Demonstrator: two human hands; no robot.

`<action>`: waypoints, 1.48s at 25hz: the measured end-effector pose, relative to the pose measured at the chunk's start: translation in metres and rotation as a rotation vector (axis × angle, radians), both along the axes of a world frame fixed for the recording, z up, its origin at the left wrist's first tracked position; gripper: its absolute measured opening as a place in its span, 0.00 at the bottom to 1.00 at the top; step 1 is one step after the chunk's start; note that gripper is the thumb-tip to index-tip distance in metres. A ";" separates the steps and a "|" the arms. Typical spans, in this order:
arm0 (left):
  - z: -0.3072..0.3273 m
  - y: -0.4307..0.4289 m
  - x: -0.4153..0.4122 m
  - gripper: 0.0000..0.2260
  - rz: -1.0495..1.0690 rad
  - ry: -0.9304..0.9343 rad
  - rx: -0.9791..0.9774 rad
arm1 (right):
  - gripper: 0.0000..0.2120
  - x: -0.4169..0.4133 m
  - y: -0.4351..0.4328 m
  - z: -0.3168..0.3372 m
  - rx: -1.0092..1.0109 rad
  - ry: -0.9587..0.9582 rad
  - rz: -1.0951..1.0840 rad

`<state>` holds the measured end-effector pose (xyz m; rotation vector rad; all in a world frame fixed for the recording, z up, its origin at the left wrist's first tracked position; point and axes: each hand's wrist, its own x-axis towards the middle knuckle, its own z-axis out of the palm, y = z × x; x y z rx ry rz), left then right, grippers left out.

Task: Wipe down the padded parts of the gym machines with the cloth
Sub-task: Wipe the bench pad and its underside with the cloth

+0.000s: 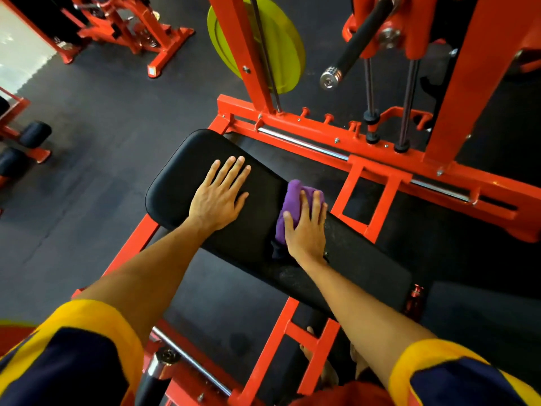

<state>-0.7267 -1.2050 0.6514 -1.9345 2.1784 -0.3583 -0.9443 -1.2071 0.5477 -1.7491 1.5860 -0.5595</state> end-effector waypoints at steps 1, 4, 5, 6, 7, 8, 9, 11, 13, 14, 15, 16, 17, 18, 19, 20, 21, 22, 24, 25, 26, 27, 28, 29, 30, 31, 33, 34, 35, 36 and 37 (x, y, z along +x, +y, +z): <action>0.000 0.005 0.000 0.27 0.006 -0.002 0.009 | 0.33 0.012 -0.007 0.010 0.131 -0.070 -0.142; -0.003 0.025 0.007 0.27 -0.016 -0.017 0.028 | 0.30 0.062 0.001 0.043 0.165 -0.144 -0.166; -0.003 0.033 0.010 0.27 -0.028 -0.011 0.032 | 0.30 0.072 0.016 0.046 0.053 -0.127 -0.052; -0.004 0.040 0.011 0.27 -0.040 -0.019 0.032 | 0.31 0.074 0.035 0.043 -0.067 -0.099 0.080; -0.005 0.045 0.011 0.27 -0.047 -0.034 0.030 | 0.31 0.067 0.054 0.036 -0.163 -0.065 0.189; -0.006 0.049 0.009 0.27 -0.048 -0.039 0.029 | 0.32 0.054 0.066 0.026 -0.228 -0.036 0.261; -0.007 0.051 0.007 0.27 -0.046 -0.032 0.029 | 0.33 0.037 0.069 0.014 -0.265 -0.005 0.306; -0.009 0.054 0.003 0.28 -0.029 -0.033 0.026 | 0.33 0.012 0.058 0.001 -0.211 0.045 0.226; -0.009 0.053 0.004 0.28 -0.009 -0.053 0.036 | 0.34 0.011 0.037 0.010 0.043 -0.045 -0.044; -0.009 0.052 0.004 0.28 -0.006 -0.058 0.038 | 0.35 0.018 0.027 0.021 0.176 -0.113 -0.164; -0.009 0.052 0.004 0.28 -0.004 -0.060 0.036 | 0.37 0.029 0.025 0.032 0.247 -0.149 -0.202; -0.009 0.052 0.004 0.28 -0.004 -0.060 0.036 | 0.41 0.041 0.029 0.042 0.243 -0.152 -0.159; -0.010 0.052 0.004 0.28 -0.004 -0.060 0.039 | 0.45 0.050 0.040 0.047 0.203 -0.157 -0.051; -0.012 0.053 0.005 0.27 -0.006 -0.064 0.039 | 0.51 0.053 0.053 0.047 0.146 -0.158 0.089; -0.013 0.054 0.006 0.27 -0.010 -0.065 0.037 | 0.56 0.048 0.065 0.044 0.089 -0.138 0.233; -0.012 0.053 0.006 0.27 -0.011 -0.056 0.035 | 0.62 0.037 0.074 0.037 0.035 -0.089 0.357; -0.012 0.052 0.006 0.27 -0.009 -0.044 0.039 | 0.67 0.023 0.079 0.030 -0.004 -0.018 0.445; -0.012 0.052 0.006 0.27 -0.007 -0.037 0.041 | 0.69 0.010 0.084 0.020 -0.036 0.062 0.486; -0.012 0.052 0.006 0.27 -0.004 -0.040 0.033 | 0.70 -0.012 0.097 0.002 -0.100 0.137 0.456; -0.011 0.052 0.006 0.27 -0.002 -0.037 0.031 | 0.70 -0.015 0.106 -0.006 -0.122 0.131 0.411; -0.011 0.052 0.006 0.27 -0.002 -0.037 0.032 | 0.69 -0.011 0.114 -0.012 -0.154 0.111 0.360; -0.011 0.052 0.007 0.27 -0.003 -0.041 0.035 | 0.67 -0.001 0.122 -0.016 -0.182 0.074 0.312; -0.011 0.053 0.006 0.27 -0.001 -0.044 0.041 | 0.65 0.013 0.126 -0.016 -0.206 0.028 0.267; -0.012 0.051 0.006 0.26 0.001 -0.045 0.049 | 0.64 0.028 0.126 -0.012 -0.211 -0.014 0.233; -0.012 0.050 0.006 0.26 0.005 -0.042 0.055 | 0.62 0.042 0.124 -0.006 -0.206 -0.047 0.216; -0.012 0.049 0.006 0.26 0.010 -0.039 0.056 | 0.61 0.051 0.122 0.001 -0.204 -0.072 0.212; -0.011 0.050 0.007 0.26 0.007 -0.035 0.057 | 0.60 0.054 0.119 0.007 -0.221 -0.075 0.217; -0.011 0.051 0.007 0.26 0.004 -0.037 0.053 | 0.59 0.048 0.119 0.004 -0.244 -0.045 0.232; -0.011 0.051 0.007 0.26 0.001 -0.040 0.045 | 0.59 0.037 0.119 -0.001 -0.274 -0.008 0.251; -0.011 0.052 0.007 0.26 -0.003 -0.038 0.037 | 0.59 0.025 0.121 -0.008 -0.307 0.031 0.259; -0.011 0.052 0.007 0.26 -0.007 -0.028 0.029 | 0.59 0.012 0.124 -0.018 -0.328 0.069 0.252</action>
